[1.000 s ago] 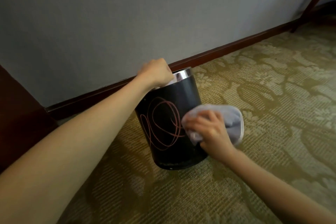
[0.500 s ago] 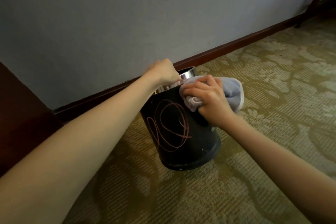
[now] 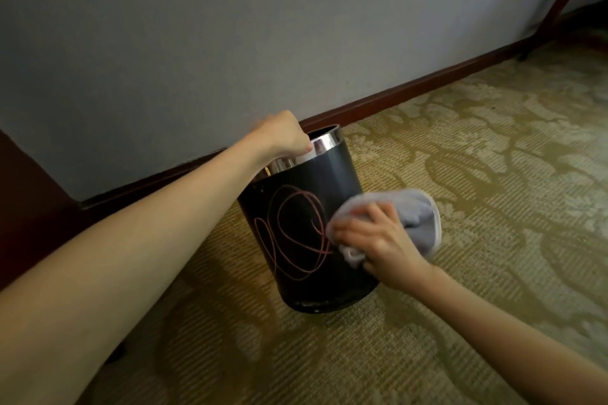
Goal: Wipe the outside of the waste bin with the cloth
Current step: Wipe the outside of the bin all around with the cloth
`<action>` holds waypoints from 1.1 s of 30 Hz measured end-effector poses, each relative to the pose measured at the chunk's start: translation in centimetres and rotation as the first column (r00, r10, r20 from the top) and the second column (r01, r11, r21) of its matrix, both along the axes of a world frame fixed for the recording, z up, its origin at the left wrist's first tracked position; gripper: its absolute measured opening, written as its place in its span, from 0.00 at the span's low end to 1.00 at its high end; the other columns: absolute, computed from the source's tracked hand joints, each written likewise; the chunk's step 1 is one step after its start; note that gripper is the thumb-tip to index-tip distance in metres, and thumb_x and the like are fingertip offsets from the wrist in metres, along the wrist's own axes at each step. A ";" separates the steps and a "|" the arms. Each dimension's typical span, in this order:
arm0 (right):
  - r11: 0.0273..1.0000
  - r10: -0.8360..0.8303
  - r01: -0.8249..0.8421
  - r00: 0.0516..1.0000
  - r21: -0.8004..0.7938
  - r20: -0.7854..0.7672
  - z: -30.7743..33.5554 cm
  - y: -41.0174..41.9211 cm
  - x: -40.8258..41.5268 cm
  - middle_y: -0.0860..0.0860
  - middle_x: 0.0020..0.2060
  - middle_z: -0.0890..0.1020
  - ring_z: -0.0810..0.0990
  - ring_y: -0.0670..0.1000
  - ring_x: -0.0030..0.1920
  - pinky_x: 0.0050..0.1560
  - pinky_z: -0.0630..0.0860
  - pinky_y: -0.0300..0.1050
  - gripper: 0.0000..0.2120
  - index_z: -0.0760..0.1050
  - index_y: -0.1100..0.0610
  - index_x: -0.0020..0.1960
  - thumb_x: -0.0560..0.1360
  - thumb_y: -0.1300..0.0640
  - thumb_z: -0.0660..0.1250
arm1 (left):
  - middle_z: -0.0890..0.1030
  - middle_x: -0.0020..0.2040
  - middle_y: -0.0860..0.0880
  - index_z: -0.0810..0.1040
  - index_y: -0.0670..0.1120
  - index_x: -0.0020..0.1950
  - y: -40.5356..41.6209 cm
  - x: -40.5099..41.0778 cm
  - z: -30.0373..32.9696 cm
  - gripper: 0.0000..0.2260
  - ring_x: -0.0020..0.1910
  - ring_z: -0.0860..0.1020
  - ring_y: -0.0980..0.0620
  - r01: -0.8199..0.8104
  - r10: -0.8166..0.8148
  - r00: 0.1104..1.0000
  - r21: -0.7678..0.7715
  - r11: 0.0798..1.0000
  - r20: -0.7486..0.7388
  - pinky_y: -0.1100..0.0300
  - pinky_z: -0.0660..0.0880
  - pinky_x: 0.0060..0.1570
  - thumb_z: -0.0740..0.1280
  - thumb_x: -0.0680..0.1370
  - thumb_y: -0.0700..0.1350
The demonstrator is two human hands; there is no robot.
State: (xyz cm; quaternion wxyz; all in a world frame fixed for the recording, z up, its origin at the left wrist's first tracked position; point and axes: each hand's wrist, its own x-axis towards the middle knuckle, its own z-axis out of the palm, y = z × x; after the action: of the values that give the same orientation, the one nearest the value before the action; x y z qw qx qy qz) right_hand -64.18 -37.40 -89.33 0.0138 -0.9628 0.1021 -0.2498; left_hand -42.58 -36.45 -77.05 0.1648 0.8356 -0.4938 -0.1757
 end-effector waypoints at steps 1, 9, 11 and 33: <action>1.000 -0.020 0.020 0.999 -0.021 0.036 1.3 -0.8 1.0 0.47 0.54 0.82 0.71 0.54 0.54 0.50 0.61 0.50 0.12 0.81 0.54 0.52 0.70 0.60 0.67 | 0.80 0.54 0.40 0.79 0.40 0.56 -0.1 -0.2 0.0 0.15 0.54 0.78 0.41 0.005 -0.005 1.000 0.004 1.000 -0.010 0.52 0.74 0.50 0.67 0.73 0.47; 0.981 -0.186 0.195 0.956 -0.017 0.226 1.2 -0.4 2.9 0.47 0.54 0.83 0.71 0.55 0.53 0.50 0.63 0.51 0.16 0.82 0.55 0.53 0.67 0.65 0.74 | 0.72 0.61 0.32 0.70 0.29 0.58 0.0 -0.9 0.5 0.21 0.60 0.71 0.35 0.012 -0.012 0.999 0.011 1.000 -0.043 0.43 0.70 0.57 0.66 0.73 0.43; 0.989 -0.120 0.128 0.986 -0.069 0.114 -1.7 1.2 0.6 0.47 0.56 0.82 0.70 0.55 0.54 0.51 0.62 0.51 0.15 0.82 0.54 0.55 0.69 0.63 0.69 | 0.72 0.62 0.32 0.69 0.29 0.59 0.0 -0.8 0.7 0.21 0.61 0.71 0.34 0.010 -0.009 0.999 0.010 1.000 -0.050 0.43 0.70 0.58 0.65 0.73 0.43; 0.999 -0.017 0.014 0.998 -0.038 -0.067 -2.5 3.5 -0.5 0.58 0.54 0.81 0.77 0.61 0.52 0.45 0.74 0.55 0.17 0.78 0.65 0.58 0.70 0.65 0.64 | 0.73 0.60 0.30 0.71 0.28 0.58 -0.3 0.1 0.7 0.19 0.60 0.72 0.34 0.003 -0.003 0.988 -0.005 1.000 -0.153 0.49 0.68 0.37 0.65 0.75 0.42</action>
State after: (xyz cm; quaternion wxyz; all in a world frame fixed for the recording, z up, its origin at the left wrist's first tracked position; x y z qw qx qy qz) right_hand -64.71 -33.94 -91.80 -0.0099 -0.9699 0.1053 -0.2192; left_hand -42.52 -36.79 -76.38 0.2037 0.8185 -0.4814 -0.2383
